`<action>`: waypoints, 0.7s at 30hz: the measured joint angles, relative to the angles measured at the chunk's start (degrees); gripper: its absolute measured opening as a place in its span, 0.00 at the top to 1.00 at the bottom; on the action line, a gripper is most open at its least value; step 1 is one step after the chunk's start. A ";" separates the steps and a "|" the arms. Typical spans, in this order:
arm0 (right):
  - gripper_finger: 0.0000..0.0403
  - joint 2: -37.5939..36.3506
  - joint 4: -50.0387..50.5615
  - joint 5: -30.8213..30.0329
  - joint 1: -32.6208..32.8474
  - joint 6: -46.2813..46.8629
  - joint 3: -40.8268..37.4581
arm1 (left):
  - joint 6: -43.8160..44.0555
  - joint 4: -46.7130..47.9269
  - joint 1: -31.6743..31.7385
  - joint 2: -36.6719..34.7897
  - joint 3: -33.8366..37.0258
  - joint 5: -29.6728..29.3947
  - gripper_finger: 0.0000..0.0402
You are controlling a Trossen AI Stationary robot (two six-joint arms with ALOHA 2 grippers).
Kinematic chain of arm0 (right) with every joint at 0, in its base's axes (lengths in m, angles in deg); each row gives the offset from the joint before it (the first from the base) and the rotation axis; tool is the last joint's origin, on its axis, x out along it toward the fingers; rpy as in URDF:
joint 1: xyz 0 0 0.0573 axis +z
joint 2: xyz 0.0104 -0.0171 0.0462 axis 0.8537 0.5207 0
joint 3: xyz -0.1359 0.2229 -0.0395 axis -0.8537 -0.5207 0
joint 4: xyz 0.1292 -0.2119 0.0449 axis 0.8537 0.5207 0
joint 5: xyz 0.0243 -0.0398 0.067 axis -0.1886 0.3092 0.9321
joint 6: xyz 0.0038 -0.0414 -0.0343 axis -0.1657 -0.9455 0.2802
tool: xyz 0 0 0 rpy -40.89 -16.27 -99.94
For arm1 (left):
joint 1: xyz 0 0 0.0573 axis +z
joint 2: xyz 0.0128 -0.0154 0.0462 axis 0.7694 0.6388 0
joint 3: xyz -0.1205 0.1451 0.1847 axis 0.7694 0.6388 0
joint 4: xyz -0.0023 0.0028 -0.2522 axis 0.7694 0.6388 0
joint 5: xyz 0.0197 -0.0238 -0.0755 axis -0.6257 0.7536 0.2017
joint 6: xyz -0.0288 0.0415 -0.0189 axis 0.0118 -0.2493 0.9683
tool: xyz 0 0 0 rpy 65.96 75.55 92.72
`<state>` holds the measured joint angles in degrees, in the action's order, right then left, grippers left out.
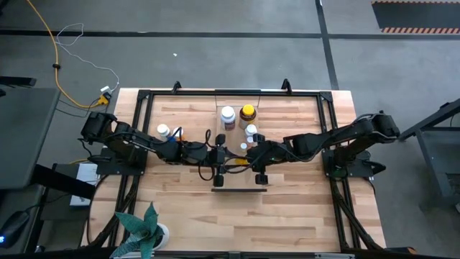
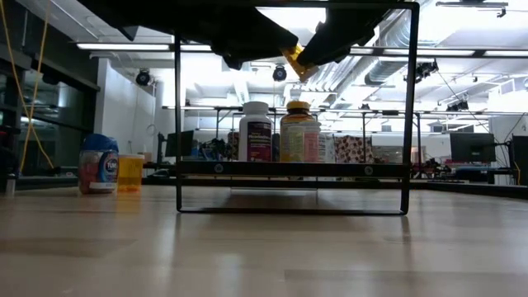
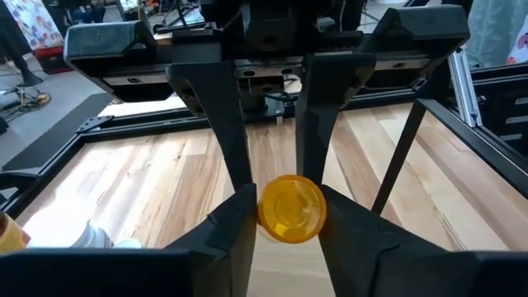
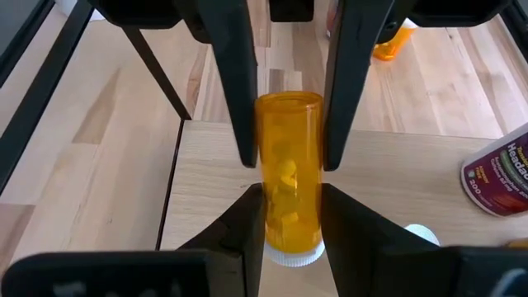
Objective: Pick and place medicine bottles onto shelf by color
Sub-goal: Put the small orange pill bottle on the shelf
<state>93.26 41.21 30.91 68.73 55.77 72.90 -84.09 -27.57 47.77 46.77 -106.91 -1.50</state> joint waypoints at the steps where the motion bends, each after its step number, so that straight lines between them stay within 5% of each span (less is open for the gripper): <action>1: 0.77 0.00 0.00 0.00 0.00 0.02 0.00 | -0.02 -0.09 -0.02 0.00 0.00 -0.38 0.74; 10: 0.74 0.00 -0.02 -0.17 -0.02 0.00 0.00 | -0.02 -0.17 -0.02 0.00 0.00 -1.41 0.76; 21: 0.47 -2.11 7.62 -5.10 -0.11 0.06 0.02 | -0.02 2.98 0.01 -1.25 0.00 -7.32 0.76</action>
<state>91.16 48.83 25.81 68.62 55.83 72.92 -84.11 -24.59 47.77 45.52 -106.91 -8.82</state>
